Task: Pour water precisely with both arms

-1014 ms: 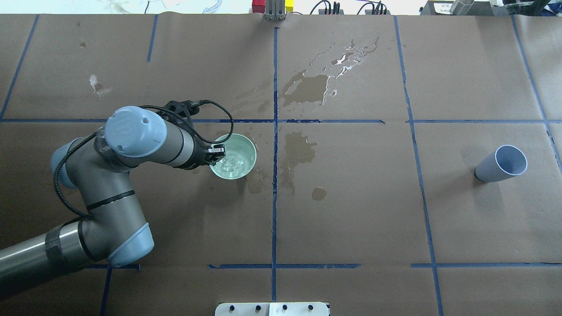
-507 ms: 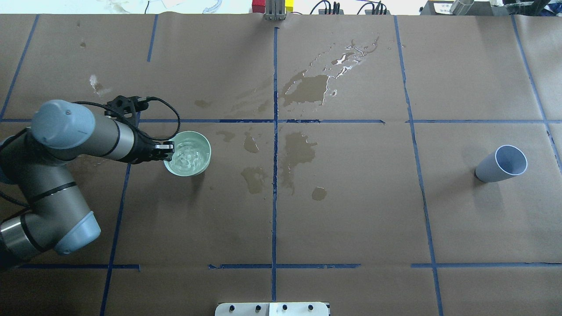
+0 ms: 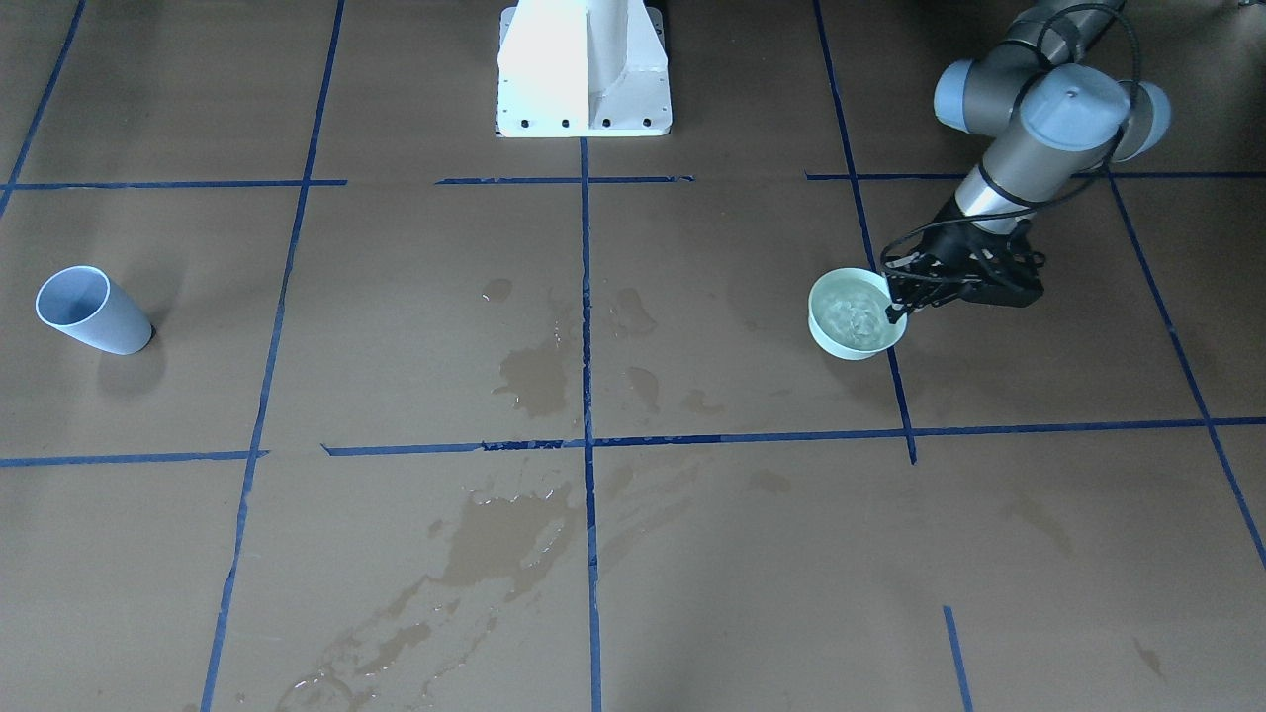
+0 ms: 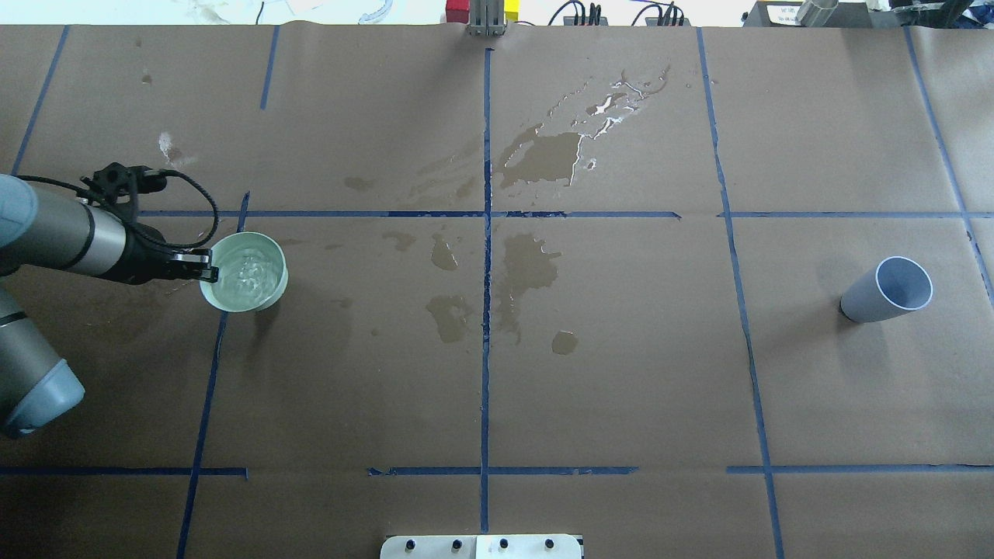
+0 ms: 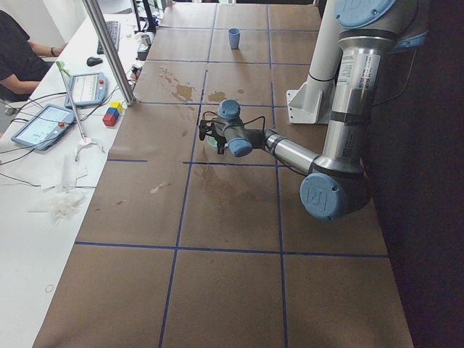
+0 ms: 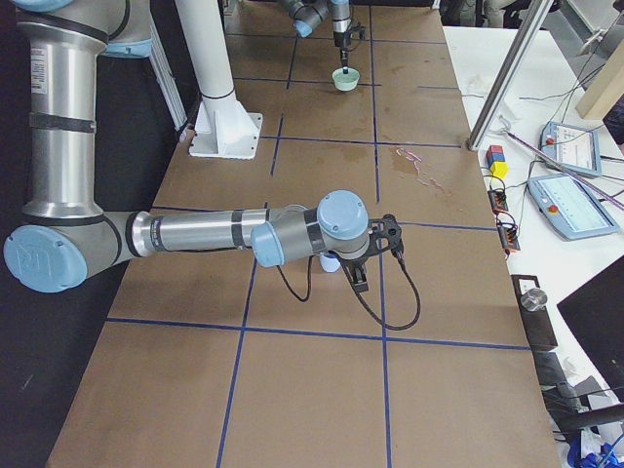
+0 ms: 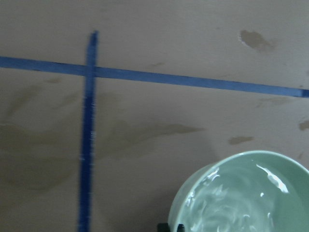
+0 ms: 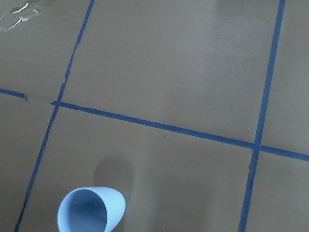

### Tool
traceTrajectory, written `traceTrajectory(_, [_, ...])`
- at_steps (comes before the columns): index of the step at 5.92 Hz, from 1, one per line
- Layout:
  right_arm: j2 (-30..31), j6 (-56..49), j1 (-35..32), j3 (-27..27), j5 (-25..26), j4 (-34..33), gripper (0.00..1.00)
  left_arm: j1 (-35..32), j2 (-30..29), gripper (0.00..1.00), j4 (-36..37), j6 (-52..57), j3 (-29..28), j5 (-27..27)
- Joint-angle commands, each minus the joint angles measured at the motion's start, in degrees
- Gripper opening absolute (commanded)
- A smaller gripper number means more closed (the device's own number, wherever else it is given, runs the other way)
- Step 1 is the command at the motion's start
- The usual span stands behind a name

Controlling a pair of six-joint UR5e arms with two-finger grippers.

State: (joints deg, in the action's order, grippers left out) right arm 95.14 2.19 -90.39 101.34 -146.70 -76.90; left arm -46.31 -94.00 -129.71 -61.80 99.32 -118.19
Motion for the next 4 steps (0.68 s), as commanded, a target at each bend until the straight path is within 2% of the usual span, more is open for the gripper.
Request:
traceTrajectory(1, [0.0,0.0,0.1,0.3,0.0,0.0,1.00,-5.6,5.9,0.00,-0.5,9.4,-0.1,-5.3])
traceTrajectory(3, [0.0,0.0,0.1,0.4,0.0,0.1,1.00,-9.5,8.6,0.00,-2.2,17.8,-3.8,-8.9])
traceTrajectory(4, [0.1,0.0,0.1,0.6,0.0,0.0,1.00,-11.2,9.0,0.00,-6.3,18.4,-7.2,-11.8])
